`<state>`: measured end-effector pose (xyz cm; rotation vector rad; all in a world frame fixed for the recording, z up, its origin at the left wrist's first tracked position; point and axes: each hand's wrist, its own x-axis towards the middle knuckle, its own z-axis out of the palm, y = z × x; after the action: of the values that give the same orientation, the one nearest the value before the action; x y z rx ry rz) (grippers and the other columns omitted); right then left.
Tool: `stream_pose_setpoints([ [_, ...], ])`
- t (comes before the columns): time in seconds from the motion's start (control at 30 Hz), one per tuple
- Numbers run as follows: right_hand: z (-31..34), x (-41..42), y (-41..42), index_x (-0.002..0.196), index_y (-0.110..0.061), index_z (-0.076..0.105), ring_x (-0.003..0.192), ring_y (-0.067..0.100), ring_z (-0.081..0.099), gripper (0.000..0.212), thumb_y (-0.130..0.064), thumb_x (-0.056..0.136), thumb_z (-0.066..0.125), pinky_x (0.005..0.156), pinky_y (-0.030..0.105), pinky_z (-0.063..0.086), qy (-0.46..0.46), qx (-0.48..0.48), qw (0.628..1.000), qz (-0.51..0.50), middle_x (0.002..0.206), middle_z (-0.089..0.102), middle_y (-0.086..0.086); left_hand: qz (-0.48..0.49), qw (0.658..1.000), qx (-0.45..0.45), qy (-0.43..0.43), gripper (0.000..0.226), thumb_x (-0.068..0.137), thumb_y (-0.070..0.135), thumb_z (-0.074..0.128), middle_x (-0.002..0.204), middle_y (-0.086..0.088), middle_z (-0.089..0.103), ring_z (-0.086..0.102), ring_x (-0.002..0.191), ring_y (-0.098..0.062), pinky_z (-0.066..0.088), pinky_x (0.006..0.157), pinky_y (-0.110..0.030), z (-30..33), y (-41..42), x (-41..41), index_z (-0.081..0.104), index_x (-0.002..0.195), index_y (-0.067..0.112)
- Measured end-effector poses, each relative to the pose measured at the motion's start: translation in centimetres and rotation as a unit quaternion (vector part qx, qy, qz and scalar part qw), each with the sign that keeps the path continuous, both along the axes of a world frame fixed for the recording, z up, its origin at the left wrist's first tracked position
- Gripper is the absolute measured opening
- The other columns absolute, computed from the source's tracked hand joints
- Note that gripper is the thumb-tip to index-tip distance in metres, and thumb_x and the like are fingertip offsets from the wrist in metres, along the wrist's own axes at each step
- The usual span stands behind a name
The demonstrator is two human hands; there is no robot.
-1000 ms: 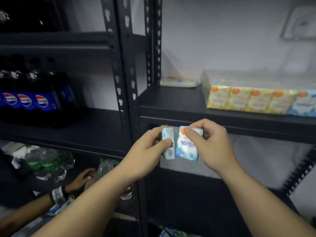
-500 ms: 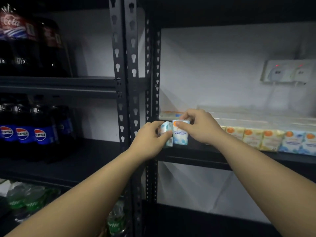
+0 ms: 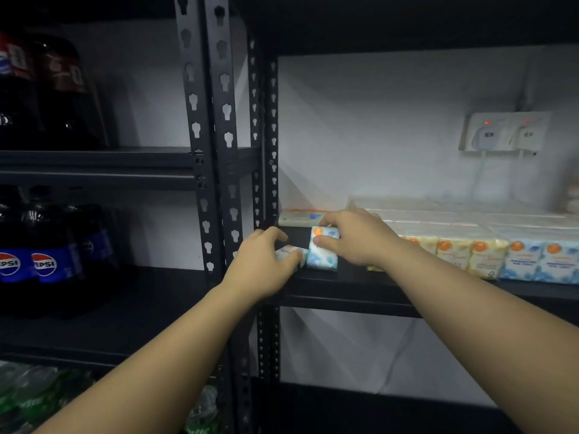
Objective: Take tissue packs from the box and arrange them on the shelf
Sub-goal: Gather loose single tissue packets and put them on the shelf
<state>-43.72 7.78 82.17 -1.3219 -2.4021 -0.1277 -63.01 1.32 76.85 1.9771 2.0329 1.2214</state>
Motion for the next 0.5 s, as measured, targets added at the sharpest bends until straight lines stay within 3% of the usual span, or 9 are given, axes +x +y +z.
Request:
stream_pose_setpoints([
  [0.1,0.1,0.4,0.0,0.14,-0.029,0.059,0.125,0.025,0.056,0.061,-0.066,0.091,0.061,0.105,0.043,0.045,-0.012,-0.015,1.0,0.017,0.135,0.065,-0.002,-0.014,0.999,-0.024,0.032,0.044,0.088,0.042,0.069,0.126,0.004,0.061,0.059,0.11,-0.014,0.053,0.091,-0.032,-0.3,-0.5,-0.8,0.065,0.129,0.027],
  [0.2,0.4,0.8,-0.1,0.138,-0.029,0.061,0.12,0.019,0.058,0.066,-0.07,0.086,0.065,0.102,0.039,0.049,-0.039,-0.047,0.997,0.044,0.131,0.066,-0.005,-0.02,0.997,-0.017,0.072,0.047,0.093,0.038,0.068,0.131,0.003,0.059,0.058,0.112,-0.016,0.05,0.091,-0.027,-1.0,-0.7,-1.2,0.063,0.138,0.024],
  [0.37,0.7,1.0,-0.4,0.119,-0.027,0.073,0.093,0.012,0.059,0.042,-0.05,0.084,0.076,0.08,0.031,0.051,-0.112,-0.072,0.99,0.05,0.092,0.06,-0.019,-0.03,0.996,0.01,0.086,0.045,0.097,0.042,0.064,0.131,0.005,0.056,0.057,0.116,-0.013,0.047,0.093,-0.025,-1.6,-0.5,-1.3,0.065,0.137,0.022],
  [0.5,0.2,1.0,-0.3,0.114,-0.028,0.076,0.093,0.009,0.06,0.033,-0.044,0.085,0.077,0.074,0.026,0.047,-0.096,-0.057,0.992,0.056,0.098,0.063,-0.016,-0.036,0.994,0.011,0.1,0.037,0.1,0.036,0.062,0.13,0.004,0.054,0.058,0.114,-0.015,0.042,0.09,-0.021,-1.4,-0.1,-1.5,0.067,0.133,0.022],
])
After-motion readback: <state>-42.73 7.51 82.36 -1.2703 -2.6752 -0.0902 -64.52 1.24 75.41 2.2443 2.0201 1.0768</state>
